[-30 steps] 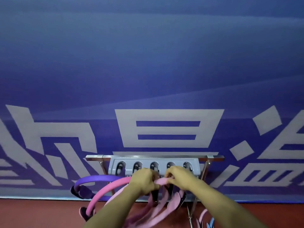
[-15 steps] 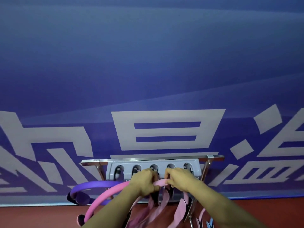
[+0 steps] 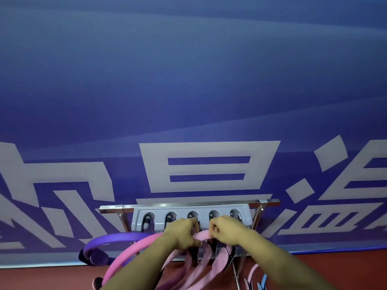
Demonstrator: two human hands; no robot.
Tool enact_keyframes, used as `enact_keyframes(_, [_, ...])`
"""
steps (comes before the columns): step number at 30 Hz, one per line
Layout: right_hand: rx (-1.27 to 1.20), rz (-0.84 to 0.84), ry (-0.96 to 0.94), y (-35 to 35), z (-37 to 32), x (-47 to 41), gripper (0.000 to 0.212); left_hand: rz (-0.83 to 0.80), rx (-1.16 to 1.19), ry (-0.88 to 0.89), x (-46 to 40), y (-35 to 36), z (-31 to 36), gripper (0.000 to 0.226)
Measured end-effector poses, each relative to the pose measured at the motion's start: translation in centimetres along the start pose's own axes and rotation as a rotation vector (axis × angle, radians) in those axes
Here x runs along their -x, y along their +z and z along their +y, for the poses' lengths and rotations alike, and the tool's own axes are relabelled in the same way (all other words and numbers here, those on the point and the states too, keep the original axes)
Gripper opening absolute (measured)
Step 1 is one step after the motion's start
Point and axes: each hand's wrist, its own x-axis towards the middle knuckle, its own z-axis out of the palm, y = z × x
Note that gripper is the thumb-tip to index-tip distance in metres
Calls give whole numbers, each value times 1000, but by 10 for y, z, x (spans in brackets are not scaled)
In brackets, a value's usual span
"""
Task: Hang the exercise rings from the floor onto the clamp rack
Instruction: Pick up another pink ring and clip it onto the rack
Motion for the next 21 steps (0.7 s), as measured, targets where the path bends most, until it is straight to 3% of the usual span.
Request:
enact_keyframes(6, [-22, 26, 6, 0, -1, 5, 17, -8, 132, 37, 2, -7, -5, 35])
enact_keyframes(12, [-155, 206, 71, -3, -3, 22, 35, 208, 420, 141, 0, -10, -4, 15])
enact_keyframes(16, [-234, 315, 187, 5, 6, 46, 47, 186, 444, 257, -11, -1, 8, 30])
enact_keyframes(21, [-264, 406, 304, 9, 19, 94, 45, 112, 511, 377, -19, 10, 48, 31])
